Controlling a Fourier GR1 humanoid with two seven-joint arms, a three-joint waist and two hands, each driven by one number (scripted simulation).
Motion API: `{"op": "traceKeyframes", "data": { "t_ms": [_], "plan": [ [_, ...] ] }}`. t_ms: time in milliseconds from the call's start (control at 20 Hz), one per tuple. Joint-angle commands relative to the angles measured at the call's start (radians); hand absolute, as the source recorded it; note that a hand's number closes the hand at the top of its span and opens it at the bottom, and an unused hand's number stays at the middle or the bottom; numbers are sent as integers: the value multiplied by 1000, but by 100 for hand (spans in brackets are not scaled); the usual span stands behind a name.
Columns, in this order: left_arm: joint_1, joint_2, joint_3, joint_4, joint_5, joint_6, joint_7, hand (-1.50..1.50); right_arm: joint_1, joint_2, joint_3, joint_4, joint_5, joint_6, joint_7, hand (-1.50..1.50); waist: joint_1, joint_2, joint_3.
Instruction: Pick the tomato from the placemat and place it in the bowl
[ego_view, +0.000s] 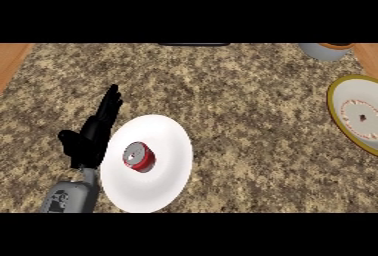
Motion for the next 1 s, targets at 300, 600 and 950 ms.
{"op": "traceKeyframes", "data": {
  "t_ms": [300, 600, 950],
  "plan": [
    [-5, -15, -12, 25, -11, -12, -42, 0, -301, -32, 263, 342, 445, -179, -125, 150, 32, 9, 2],
    [25, -7, -30, -73, -6, -25, 40, 0, -514, 49, 405, 660, 592, -239, -225, 150, 32, 5, 2],
    [-23, -26, -14, -15, -23, -1, 17, 0, -785, 144, 501, 1048, 787, -330, -349, 150, 26, 7, 2]
  ]
}}
